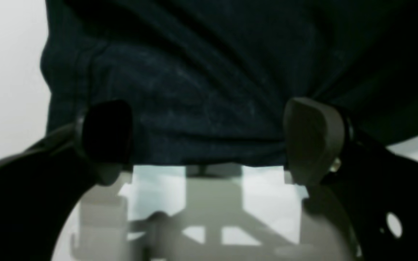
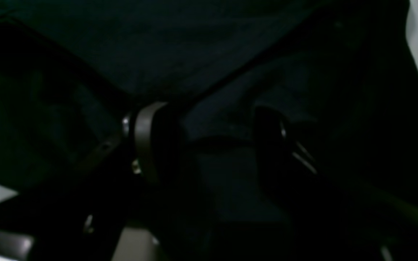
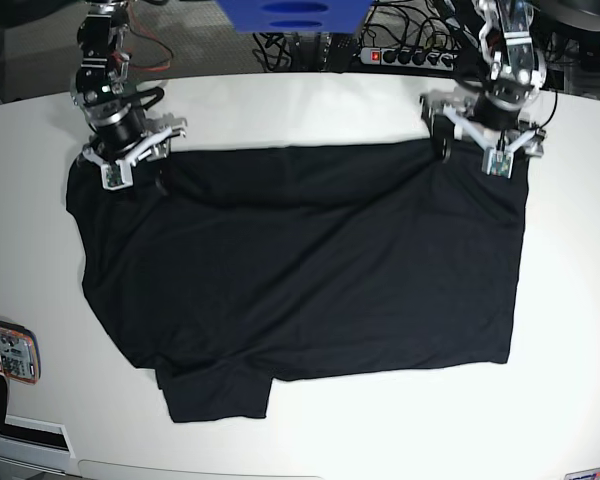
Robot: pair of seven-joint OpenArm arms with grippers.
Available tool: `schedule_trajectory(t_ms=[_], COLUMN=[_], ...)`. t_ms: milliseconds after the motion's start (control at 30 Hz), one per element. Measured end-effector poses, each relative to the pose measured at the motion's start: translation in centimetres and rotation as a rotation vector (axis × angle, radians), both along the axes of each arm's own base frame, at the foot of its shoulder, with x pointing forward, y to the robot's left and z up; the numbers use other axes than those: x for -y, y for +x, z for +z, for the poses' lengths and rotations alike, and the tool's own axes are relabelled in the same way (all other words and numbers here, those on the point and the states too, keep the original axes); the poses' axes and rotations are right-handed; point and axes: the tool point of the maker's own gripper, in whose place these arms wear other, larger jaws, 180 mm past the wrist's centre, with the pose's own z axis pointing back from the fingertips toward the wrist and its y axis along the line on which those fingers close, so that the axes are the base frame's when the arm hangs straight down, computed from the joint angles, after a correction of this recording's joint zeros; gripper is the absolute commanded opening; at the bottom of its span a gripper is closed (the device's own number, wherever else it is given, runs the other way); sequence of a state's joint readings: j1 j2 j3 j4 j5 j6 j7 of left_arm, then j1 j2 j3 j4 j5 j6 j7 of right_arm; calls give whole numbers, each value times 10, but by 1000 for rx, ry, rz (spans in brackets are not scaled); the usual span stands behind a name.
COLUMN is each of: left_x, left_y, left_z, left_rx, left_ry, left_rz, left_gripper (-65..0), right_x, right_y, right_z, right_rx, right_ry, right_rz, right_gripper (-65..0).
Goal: Fold the T-shirt properly
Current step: 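Grasp the shirt edge with both grippers and drag it back toward the robot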
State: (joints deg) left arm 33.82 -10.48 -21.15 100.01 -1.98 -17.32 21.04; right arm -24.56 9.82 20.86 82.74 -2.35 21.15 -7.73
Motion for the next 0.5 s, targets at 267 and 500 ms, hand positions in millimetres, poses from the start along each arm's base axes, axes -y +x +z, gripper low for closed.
schedule_trajectory(t_ms=[267,500], left_x=[2,5], left_y=[-18,-35], left_z=[0,-2], left_rx=[-22,-39], left_ry=[5,-17], left_rz=[-1,6], left_gripper=[0,0], right_x=[17,20], right_y=[-29,-48], right_z=[4,3], right_rx=[-39,-55], right_ry=[-27,-32], right_rz=[-27,-36], right_gripper=[-303,-303])
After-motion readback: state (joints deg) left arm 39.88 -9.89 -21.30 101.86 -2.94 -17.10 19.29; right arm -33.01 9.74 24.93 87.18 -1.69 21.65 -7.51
